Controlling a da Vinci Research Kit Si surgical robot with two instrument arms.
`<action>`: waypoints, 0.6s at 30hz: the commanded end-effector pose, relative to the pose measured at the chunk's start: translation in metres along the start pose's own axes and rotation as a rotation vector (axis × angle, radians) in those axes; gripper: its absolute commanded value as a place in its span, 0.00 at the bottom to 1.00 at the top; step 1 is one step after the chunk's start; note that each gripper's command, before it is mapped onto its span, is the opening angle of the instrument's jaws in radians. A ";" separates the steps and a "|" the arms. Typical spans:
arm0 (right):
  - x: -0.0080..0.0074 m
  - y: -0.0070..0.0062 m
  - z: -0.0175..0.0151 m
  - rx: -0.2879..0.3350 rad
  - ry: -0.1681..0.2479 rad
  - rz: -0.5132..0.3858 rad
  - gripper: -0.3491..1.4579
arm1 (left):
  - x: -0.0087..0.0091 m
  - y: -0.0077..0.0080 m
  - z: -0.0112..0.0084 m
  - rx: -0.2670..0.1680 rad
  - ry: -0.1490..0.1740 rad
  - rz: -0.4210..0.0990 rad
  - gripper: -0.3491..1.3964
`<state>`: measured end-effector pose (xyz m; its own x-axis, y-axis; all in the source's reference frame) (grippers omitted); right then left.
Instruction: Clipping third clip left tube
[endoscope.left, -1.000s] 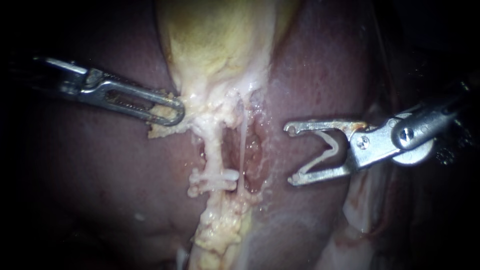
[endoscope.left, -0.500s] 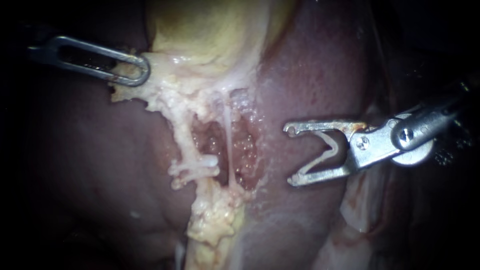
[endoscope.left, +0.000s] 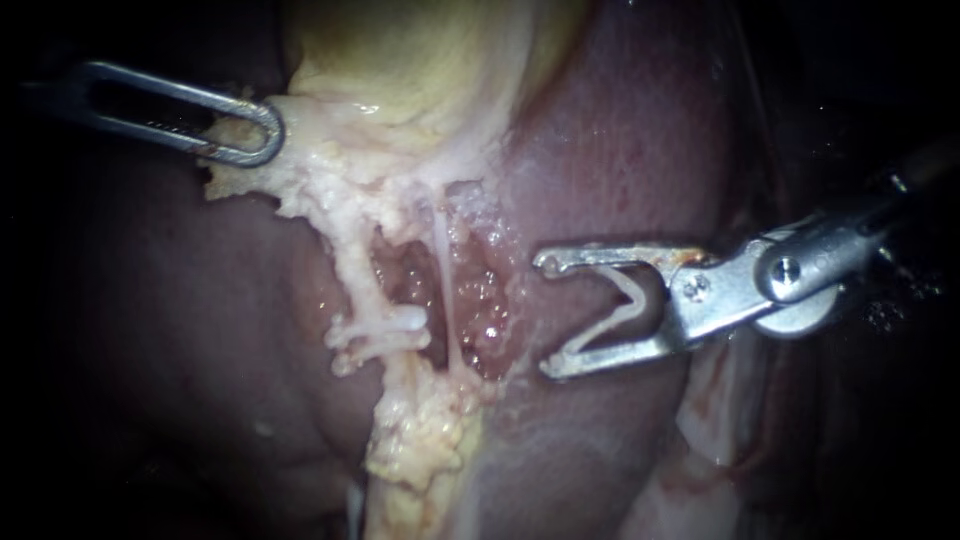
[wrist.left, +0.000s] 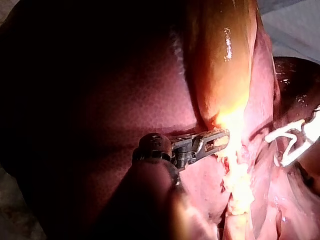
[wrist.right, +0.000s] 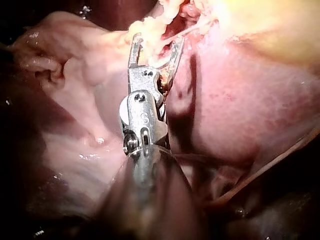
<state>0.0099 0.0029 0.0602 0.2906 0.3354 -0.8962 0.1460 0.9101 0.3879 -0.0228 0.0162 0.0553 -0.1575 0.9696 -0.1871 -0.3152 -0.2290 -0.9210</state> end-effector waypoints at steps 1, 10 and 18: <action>0.0000 0.0002 0.0009 -0.005 0.021 0.045 0.47 | 0.0000 0.0000 0.0001 -0.001 -0.002 0.001 0.00; -0.0017 0.0015 0.0056 0.007 0.081 0.168 0.47 | -0.0002 -0.0002 0.0003 -0.002 -0.003 0.003 0.00; -0.0041 0.0029 0.0064 0.014 0.084 0.206 0.47 | -0.0003 -0.0002 0.0003 -0.004 -0.005 0.003 0.00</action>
<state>0.0151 0.0026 0.0666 0.2360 0.5361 -0.8105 0.1076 0.8145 0.5701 -0.0230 0.0159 0.0558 -0.1630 0.9684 -0.1889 -0.3116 -0.2322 -0.9214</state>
